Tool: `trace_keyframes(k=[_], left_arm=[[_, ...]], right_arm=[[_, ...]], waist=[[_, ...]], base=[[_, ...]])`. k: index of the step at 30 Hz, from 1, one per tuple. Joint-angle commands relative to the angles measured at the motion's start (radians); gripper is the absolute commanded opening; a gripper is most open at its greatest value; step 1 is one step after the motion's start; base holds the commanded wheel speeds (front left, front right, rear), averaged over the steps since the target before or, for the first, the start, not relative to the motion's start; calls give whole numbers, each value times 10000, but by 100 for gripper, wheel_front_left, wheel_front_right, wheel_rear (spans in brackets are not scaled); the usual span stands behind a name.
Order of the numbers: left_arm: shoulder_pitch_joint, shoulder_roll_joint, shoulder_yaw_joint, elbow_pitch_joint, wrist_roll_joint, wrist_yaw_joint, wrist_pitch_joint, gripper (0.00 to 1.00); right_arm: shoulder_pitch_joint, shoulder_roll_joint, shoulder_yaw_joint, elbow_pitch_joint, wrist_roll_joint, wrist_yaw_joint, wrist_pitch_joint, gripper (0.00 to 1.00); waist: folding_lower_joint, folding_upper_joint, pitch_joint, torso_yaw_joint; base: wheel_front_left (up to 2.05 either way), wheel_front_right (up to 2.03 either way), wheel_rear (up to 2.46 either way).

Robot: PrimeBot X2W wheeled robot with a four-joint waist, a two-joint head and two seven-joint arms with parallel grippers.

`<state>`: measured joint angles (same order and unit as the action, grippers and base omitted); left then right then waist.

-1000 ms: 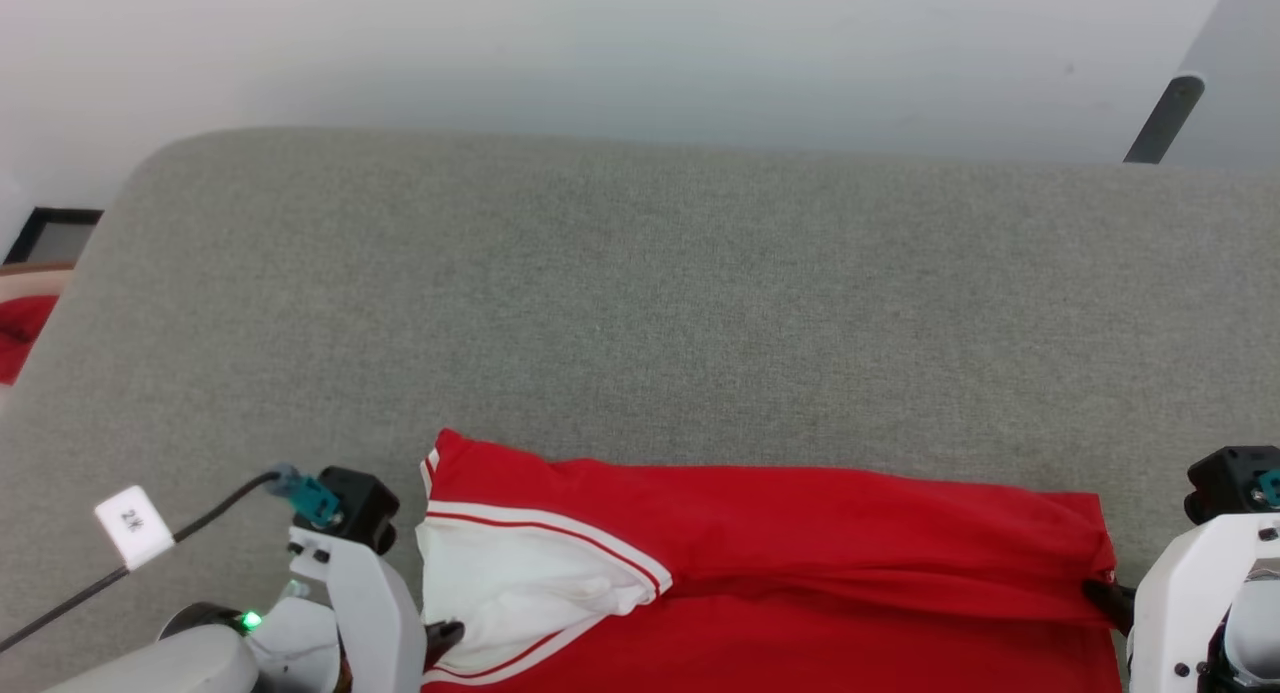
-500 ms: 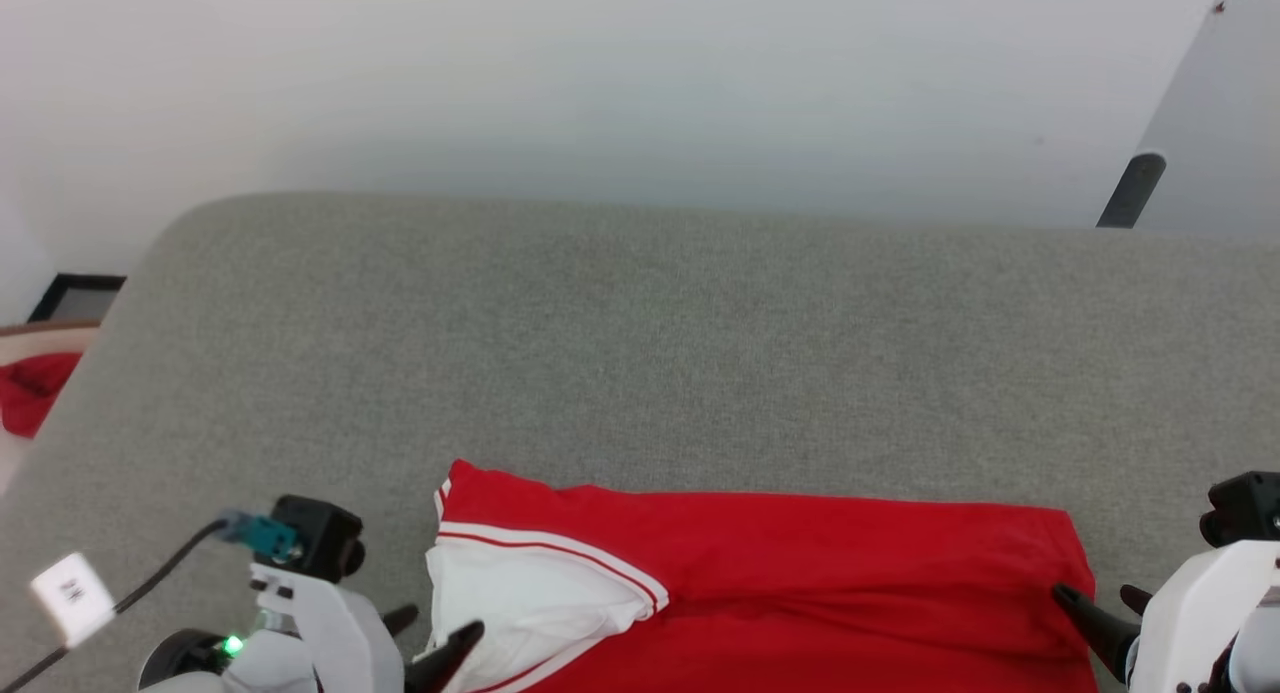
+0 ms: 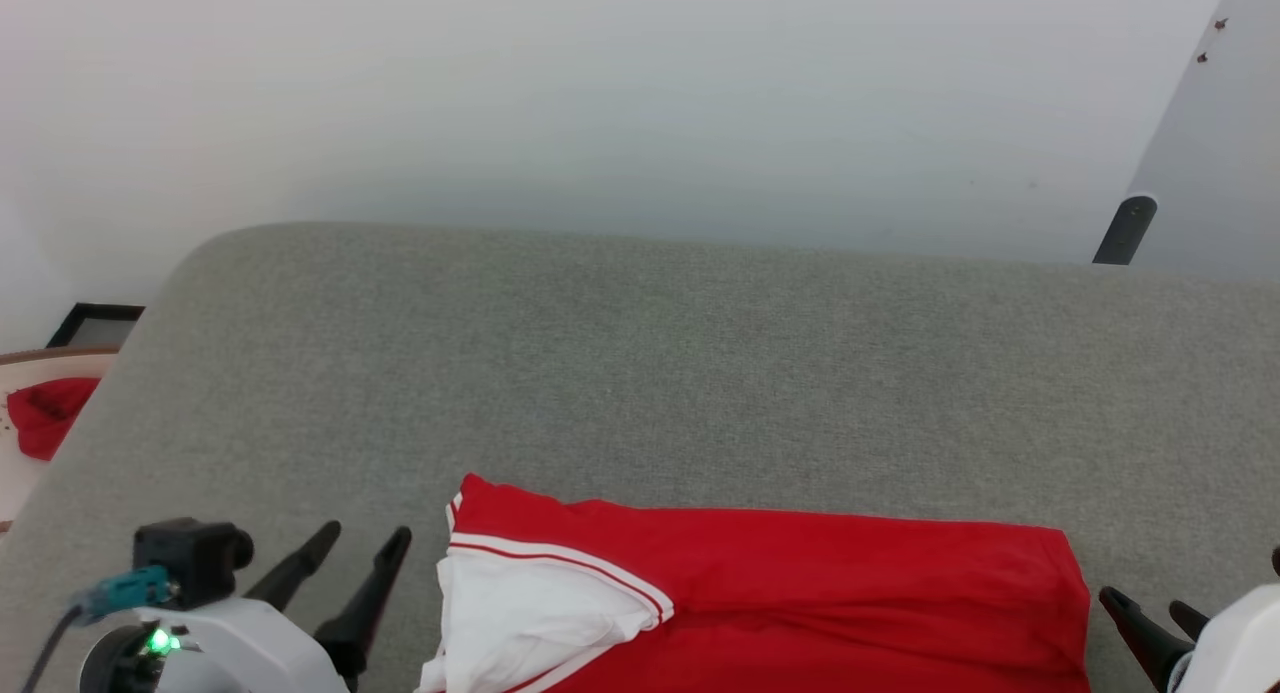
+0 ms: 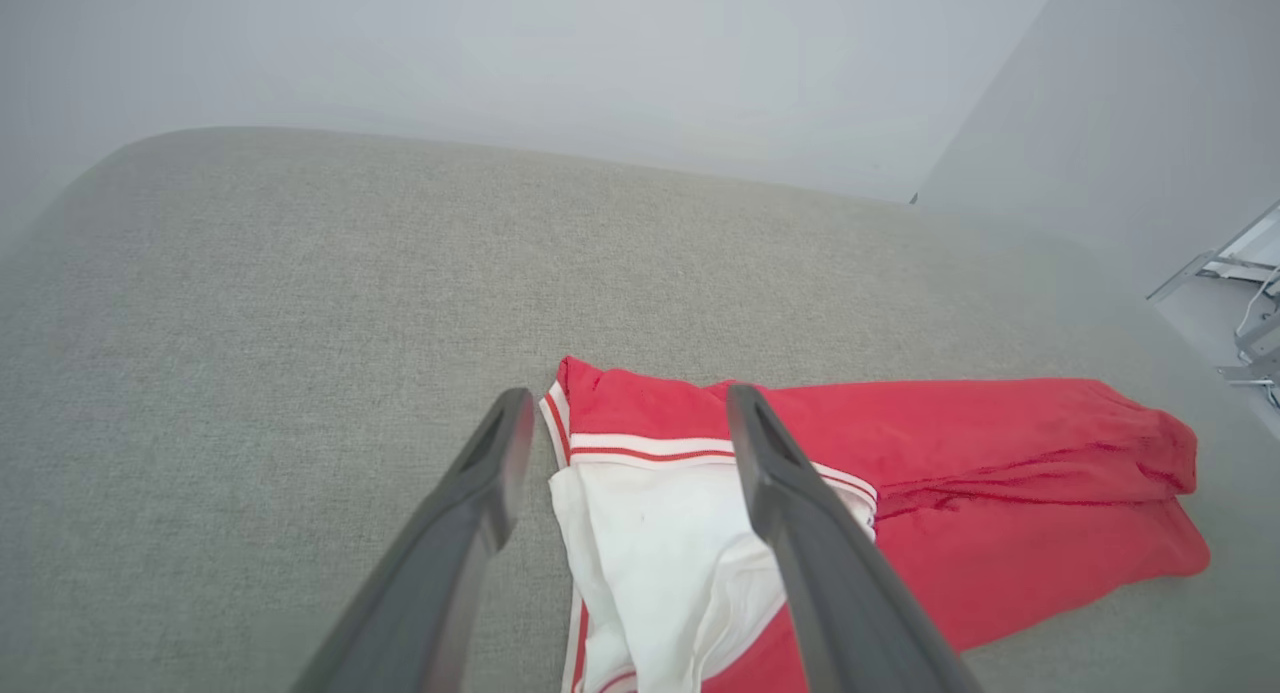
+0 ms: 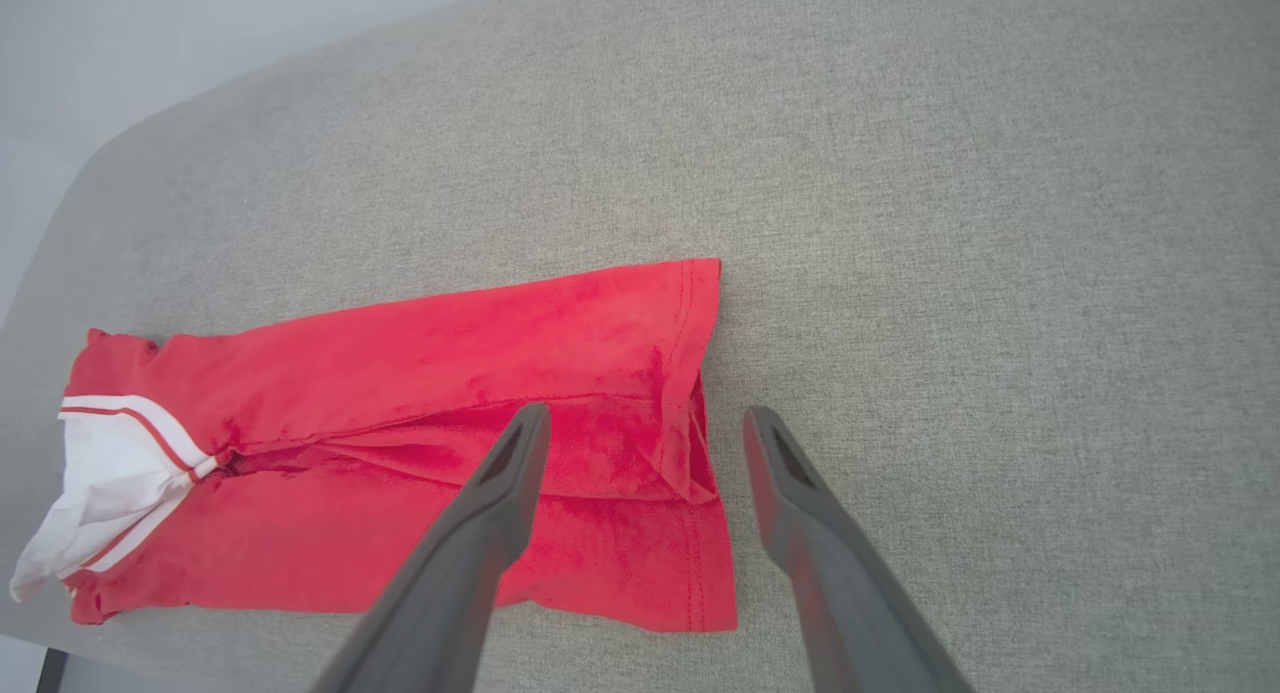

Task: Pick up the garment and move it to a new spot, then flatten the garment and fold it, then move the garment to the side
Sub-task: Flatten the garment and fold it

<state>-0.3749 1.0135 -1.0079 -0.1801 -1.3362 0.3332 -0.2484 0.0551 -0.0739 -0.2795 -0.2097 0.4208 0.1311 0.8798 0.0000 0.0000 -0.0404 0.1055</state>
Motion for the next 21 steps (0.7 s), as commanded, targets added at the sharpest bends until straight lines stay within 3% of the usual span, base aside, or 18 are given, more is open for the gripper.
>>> trace_keyframes(k=[1, 7, 12, 21], left_arm=[[373, -174, 412, 165, 155, -92, -127, 100], [2052, -1170, 3312, 726, 1716, -287, -163, 100], [3587, -2274, 5479, 988, 3105, -771, -168, 100], [4850, -4163, 7809, 1205, 4985, -1940, -169, 100]], right_arm=[[146, 51, -165, 56, 10, -7, -37, 100], [266, 88, -570, 288, -90, -7, 92, 100], [233, 46, -736, 572, -82, -7, 432, 100], [-254, -245, -893, 1212, -282, -7, 999, 100]], waist=[[0, 0, -41, 61], [0, 0, -81, 214], [0, 0, -14, 395], [0, 0, 533, 881]], base=[[0, 0, 0], [0, 0, 0], [0, 0, 0], [0, 0, 0]])
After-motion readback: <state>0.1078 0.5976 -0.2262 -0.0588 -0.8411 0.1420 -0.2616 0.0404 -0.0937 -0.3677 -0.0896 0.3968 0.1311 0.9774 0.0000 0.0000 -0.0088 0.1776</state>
